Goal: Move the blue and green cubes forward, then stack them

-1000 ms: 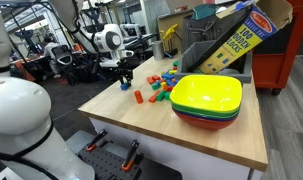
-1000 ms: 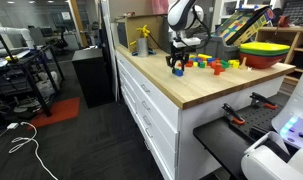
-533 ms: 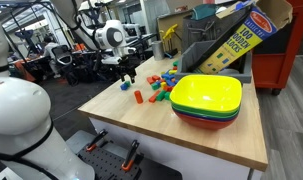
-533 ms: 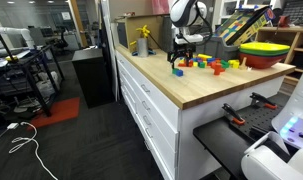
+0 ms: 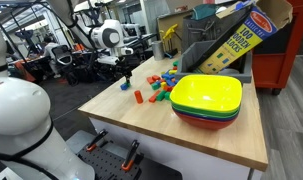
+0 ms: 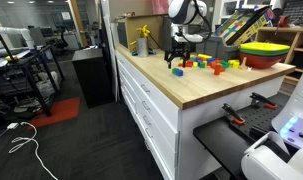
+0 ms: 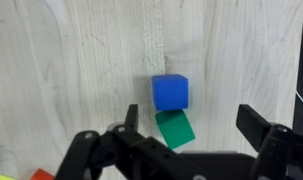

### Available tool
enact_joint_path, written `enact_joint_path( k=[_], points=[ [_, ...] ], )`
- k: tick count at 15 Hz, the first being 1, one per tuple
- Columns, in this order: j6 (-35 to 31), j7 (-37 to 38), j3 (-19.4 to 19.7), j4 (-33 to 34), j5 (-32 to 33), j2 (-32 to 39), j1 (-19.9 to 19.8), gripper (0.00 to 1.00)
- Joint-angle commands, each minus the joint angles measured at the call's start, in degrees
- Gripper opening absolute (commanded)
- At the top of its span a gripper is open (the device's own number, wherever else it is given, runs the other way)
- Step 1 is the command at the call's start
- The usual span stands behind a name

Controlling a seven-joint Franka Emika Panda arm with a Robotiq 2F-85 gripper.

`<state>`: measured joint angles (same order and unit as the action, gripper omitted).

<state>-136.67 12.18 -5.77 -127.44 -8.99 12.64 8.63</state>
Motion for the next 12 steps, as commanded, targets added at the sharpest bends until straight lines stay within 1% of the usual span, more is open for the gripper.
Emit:
enact_joint_path(
  k=[1,6,9,12],
  points=[
    [-2.7,-3.3,-0.3,-1.0,1.1,-0.2,-0.5,1.00],
    [-5.9,-7.2,-0.4,0.1,2.8,2.0,-0.9,1.00],
    [-7.1,-9.2,0.0,0.9,5.1,3.3,-0.9,1.00],
    [-9.0,-7.5,1.2,1.4,8.3,4.2,-0.8,1.00]
  ],
)
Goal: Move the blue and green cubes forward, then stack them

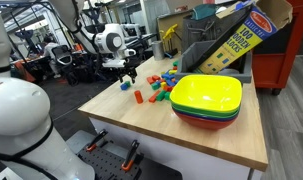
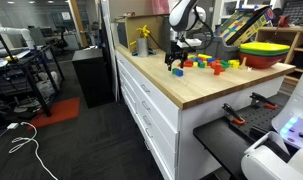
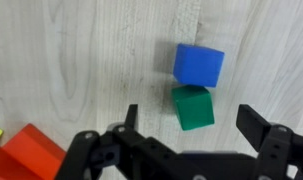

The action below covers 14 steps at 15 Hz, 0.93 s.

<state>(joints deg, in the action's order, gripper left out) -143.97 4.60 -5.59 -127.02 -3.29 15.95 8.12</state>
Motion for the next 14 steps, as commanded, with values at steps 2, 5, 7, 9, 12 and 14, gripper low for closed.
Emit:
enact_joint_path(
  k=[2,5,7,9,12,14],
  points=[
    [-2.6,1.3,2.0,1.2,4.3,1.3,-0.2,1.00],
    [-2.9,1.9,2.8,1.6,5.4,1.7,-0.3,1.00],
    [-2.7,1.7,3.0,1.8,5.3,1.9,-0.5,1.00],
    [-2.3,1.0,2.4,2.0,3.9,1.8,-0.9,1.00],
    [-0.8,-0.2,0.9,2.3,-0.2,0.6,-1.7,1.00],
    [0.5,0.3,0.3,1.7,-2.3,-0.6,-1.8,1.00]
  ],
)
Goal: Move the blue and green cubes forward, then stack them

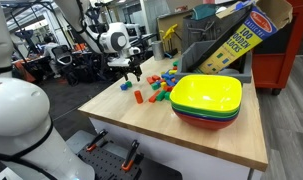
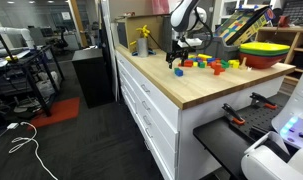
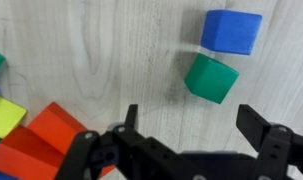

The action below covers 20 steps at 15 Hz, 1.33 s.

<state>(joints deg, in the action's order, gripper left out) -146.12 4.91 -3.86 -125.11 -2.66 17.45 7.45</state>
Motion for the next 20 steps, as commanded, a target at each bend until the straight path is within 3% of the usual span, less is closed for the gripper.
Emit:
enact_joint_path(
  k=[1,10,20],
  points=[
    [2.9,0.2,-1.5,-0.8,-3.7,-2.7,-1.1,1.00],
    [3.1,-1.0,-1.9,-7.6,-6.2,-6.8,-1.3,1.00],
    [-1.5,2.0,-1.1,-8.0,-0.5,-5.7,0.1,1.00]
  ],
)
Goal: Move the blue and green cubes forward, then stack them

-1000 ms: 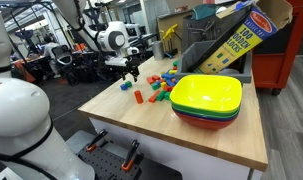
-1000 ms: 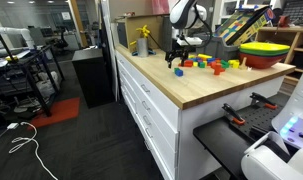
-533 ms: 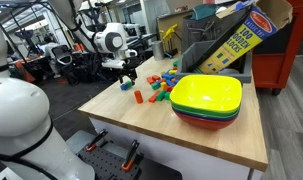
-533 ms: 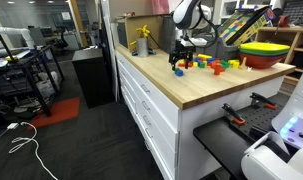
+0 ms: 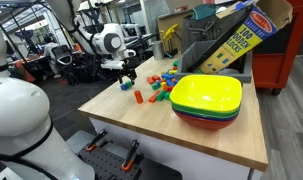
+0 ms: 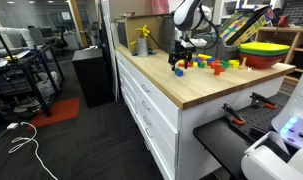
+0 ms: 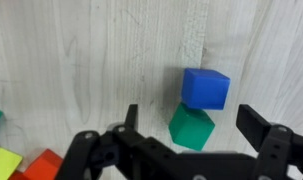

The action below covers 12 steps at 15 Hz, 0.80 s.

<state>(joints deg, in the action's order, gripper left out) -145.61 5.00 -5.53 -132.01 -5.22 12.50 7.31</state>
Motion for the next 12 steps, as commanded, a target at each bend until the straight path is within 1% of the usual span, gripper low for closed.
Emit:
enact_joint_path(
  k=[1,12],
  points=[
    [-2.3,2.2,0.7,-0.9,2.6,-0.5,0.2,1.00],
    [-5.3,9.2,2.2,-0.6,8.0,1.5,1.0,1.00]
  ],
)
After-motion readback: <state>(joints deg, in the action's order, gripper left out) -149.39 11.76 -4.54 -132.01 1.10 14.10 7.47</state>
